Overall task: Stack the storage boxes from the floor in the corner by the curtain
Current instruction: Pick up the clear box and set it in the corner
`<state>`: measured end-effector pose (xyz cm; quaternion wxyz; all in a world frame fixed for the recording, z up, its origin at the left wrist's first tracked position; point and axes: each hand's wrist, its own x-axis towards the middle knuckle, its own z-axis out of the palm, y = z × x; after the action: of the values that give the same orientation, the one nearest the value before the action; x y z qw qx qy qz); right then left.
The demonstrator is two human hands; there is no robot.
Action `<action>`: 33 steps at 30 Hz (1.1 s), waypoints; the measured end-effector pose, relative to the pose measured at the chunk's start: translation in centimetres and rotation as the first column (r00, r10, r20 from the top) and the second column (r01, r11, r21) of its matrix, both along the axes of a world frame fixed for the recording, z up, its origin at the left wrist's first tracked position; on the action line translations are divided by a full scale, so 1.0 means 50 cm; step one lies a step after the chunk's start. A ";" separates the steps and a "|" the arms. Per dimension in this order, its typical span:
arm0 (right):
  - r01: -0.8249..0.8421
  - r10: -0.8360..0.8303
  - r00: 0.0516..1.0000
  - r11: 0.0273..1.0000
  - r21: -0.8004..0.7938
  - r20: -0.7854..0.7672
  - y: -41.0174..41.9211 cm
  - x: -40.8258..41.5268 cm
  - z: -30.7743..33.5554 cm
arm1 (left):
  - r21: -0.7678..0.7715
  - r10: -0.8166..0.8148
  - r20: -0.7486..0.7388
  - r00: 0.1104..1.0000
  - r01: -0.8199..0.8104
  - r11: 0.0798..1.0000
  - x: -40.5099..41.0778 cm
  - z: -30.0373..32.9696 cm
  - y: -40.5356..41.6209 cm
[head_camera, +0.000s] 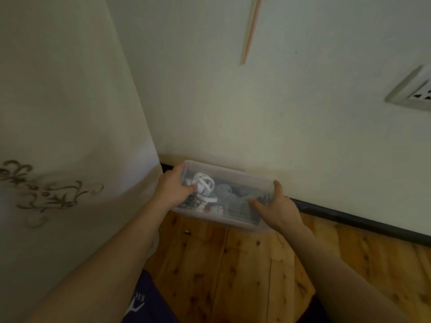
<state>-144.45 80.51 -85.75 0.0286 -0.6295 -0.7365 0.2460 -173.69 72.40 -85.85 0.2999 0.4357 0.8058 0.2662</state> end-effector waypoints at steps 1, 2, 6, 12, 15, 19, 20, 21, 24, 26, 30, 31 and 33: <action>0.001 -0.001 1.000 1.000 0.002 0.008 0.001 -0.003 -0.016 | -0.001 0.002 0.009 1.000 -0.002 1.000 -0.004 -0.016 0.003; -0.002 0.002 1.000 1.000 0.002 0.015 0.001 -0.006 -0.040 | -0.003 0.008 0.021 1.000 -0.008 1.000 -0.008 -0.039 0.004; 0.006 -0.005 1.000 1.000 -0.019 0.026 0.001 -0.009 -0.099 | -0.012 0.013 0.036 0.999 -0.012 1.000 -0.012 -0.091 0.014; 0.038 -0.039 0.999 0.998 -0.057 -0.009 0.012 -0.029 -0.178 | -0.041 -0.031 0.034 0.999 0.033 0.999 -0.031 -0.164 0.036; 0.069 -0.073 0.996 0.995 -0.078 -0.052 0.008 -0.036 -0.215 | -0.044 -0.046 0.028 0.999 0.047 0.998 -0.043 -0.198 0.045; 0.082 -0.092 0.993 0.988 -0.131 -0.074 0.002 -0.045 -0.250 | -0.067 -0.064 -0.011 0.998 0.063 0.996 -0.051 -0.237 0.047; 0.084 -0.096 0.993 0.986 -0.147 -0.075 -0.003 -0.047 -0.260 | -0.085 -0.077 -0.025 0.997 0.074 0.994 -0.053 -0.248 0.047; 0.085 -0.099 0.992 0.984 -0.157 -0.079 -0.009 -0.048 -0.268 | -0.096 -0.085 -0.035 0.996 0.082 0.992 -0.055 -0.256 0.045; 0.102 -0.120 0.988 0.978 -0.182 -0.095 -0.019 -0.043 -0.287 | -0.099 -0.115 -0.065 0.991 0.109 0.989 -0.050 -0.278 0.041; 0.115 -0.133 0.987 0.975 -0.188 -0.088 -0.020 -0.039 -0.298 | -0.108 -0.153 -0.087 0.984 0.144 0.984 -0.046 -0.292 0.041; 0.121 -0.137 0.987 0.977 -0.176 -0.080 -0.011 -0.039 -0.311 | -0.079 -0.178 -0.049 0.983 0.174 0.982 -0.048 -0.312 0.043; 0.118 -0.133 0.988 0.979 -0.164 -0.080 -0.003 -0.039 -0.312 | -0.064 -0.174 -0.051 0.983 0.171 0.983 -0.048 -0.317 0.046; 0.112 -0.127 0.988 0.981 -0.156 -0.087 0.011 -0.040 -0.310 | -0.051 -0.177 -0.071 0.982 0.174 0.983 -0.050 -0.319 0.051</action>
<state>-146.48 81.04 -101.27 0.0311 -0.6605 -0.6743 0.3288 -176.20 74.96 -101.80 0.3014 0.5079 0.7807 0.2044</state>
